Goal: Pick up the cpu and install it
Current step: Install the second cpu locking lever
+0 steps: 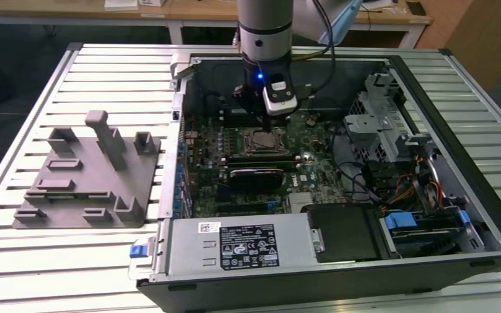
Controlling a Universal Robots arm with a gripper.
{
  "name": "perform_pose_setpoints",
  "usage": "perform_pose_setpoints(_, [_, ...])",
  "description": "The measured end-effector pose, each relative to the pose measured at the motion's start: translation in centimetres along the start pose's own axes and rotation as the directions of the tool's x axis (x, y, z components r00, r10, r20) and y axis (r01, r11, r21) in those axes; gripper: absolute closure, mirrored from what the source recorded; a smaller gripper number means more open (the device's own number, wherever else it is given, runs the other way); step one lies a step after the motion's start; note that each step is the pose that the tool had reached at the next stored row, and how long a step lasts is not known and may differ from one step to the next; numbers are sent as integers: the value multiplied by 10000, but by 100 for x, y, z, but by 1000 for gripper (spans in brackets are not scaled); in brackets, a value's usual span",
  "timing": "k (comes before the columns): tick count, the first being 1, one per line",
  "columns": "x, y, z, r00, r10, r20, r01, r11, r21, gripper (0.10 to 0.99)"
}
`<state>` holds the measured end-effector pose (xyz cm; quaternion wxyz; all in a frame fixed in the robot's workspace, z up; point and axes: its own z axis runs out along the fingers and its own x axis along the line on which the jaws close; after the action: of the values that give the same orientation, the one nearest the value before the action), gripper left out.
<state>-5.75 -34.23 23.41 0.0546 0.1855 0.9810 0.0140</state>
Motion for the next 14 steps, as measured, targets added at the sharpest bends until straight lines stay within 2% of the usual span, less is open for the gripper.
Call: perform_pose_setpoints(14, [-72, -185, 0, 9999, -170, -8, 170, 9999, -17, 980])
